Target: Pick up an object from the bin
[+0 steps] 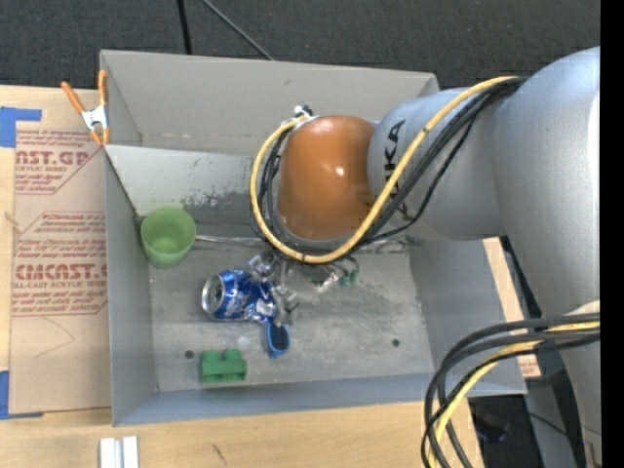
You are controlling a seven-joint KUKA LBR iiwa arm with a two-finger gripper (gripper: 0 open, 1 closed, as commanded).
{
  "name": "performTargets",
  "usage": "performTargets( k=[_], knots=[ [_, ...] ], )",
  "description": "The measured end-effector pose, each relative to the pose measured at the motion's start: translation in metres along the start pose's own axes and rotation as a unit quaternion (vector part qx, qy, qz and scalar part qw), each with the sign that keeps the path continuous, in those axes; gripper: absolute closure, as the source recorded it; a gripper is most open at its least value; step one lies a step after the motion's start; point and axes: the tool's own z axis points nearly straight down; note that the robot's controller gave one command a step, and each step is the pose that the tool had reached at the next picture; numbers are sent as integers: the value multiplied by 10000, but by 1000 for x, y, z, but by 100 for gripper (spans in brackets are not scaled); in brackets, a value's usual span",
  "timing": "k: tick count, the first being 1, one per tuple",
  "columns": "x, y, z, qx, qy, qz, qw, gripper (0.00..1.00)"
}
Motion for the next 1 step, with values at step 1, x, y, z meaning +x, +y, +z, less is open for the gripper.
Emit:
performTargets(
  k=[1],
  knots=[
    [-4,2,-116,36,-73,128,9999,100]
  ],
)
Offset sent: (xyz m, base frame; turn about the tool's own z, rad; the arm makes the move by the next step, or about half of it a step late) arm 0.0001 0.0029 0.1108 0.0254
